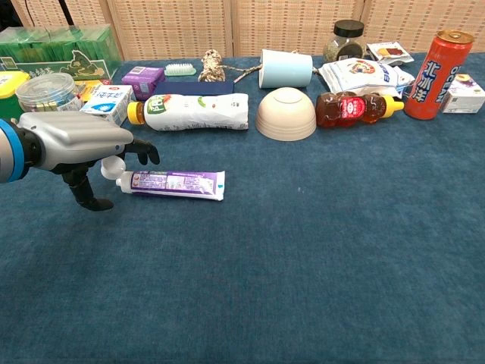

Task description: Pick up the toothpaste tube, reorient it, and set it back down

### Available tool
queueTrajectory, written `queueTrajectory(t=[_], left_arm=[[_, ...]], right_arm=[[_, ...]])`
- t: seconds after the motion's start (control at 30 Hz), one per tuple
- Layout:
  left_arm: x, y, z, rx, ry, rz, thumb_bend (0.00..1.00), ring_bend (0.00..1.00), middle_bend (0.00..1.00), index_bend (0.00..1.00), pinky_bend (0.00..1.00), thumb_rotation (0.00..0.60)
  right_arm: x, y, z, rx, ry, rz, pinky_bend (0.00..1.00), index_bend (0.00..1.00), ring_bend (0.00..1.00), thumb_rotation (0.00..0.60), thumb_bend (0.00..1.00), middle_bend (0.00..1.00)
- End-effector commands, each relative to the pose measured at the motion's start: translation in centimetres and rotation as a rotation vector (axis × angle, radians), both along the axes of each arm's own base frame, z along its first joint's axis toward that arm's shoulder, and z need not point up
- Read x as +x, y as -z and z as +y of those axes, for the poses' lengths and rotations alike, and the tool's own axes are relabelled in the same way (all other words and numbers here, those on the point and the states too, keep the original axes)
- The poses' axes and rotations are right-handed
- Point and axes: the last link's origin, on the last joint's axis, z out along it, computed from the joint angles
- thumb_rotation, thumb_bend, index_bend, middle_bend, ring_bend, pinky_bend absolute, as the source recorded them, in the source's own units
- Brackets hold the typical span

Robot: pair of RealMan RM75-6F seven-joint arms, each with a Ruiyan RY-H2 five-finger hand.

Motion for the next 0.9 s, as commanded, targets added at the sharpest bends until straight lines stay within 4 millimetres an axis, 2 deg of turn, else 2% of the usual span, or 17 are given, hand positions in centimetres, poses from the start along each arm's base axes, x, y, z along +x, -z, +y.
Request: queueTrajectory(t=[0.03,0.33,0.57,0.77,0.87,0.9], left_arm=[[-0.1,-0.2,-0.5,-0.01,-0.002,0.018,0.28,0.3,0.22,0.17,0.16,0.6],[0.6,-1.2,-2.5,-0.076,0.006,0.003,0.28,0.32,0.23,0.18,0.16,0.6],[2.1,-1.6,-4.4,-0.143,0.038,-0.051,0.28,0.32,0.23,0.19,0.16,0.6],[3.5,-1.4,-5.1,-0.182,0.05,-0.116,0.28,0.32,0.23,0.18,0.16,0.6],[4.3,-1.3,-4.8,-0.17,0.054,-0.174,0.28,0.28,0.22,0.13,0.16,0.6],[4.4,-1.3,-4.6,-0.163,0.057,-0.188,0.28,0.24,0.2,0.09,0.16,0.6]], right_arm=[[0.0,0.0,0.0,0.001,-0.001,0.0,0.0,0.0,0.0,0.6,0.0,0.0],[0.2,-0.1,0.0,-0.002,-0.005,0.002,0.0,0.0,0.0,0.6,0.0,0.0],[0.3,-0.2,0.1,-0.004,-0.007,0.004,0.0,0.0,0.0,0.6,0.0,0.0],[0.2,-0.4,0.3,-0.011,-0.003,0.005,0.0,0.0,0.0,0.6,0.0,0.0],[0.2,-0.4,0.4,-0.011,-0.003,0.005,0.0,0.0,0.0,0.6,0.0,0.0],[0.2,-0.4,0.4,-0.012,-0.003,0.005,0.0,0.0,0.0,0.6,0.0,0.0]])
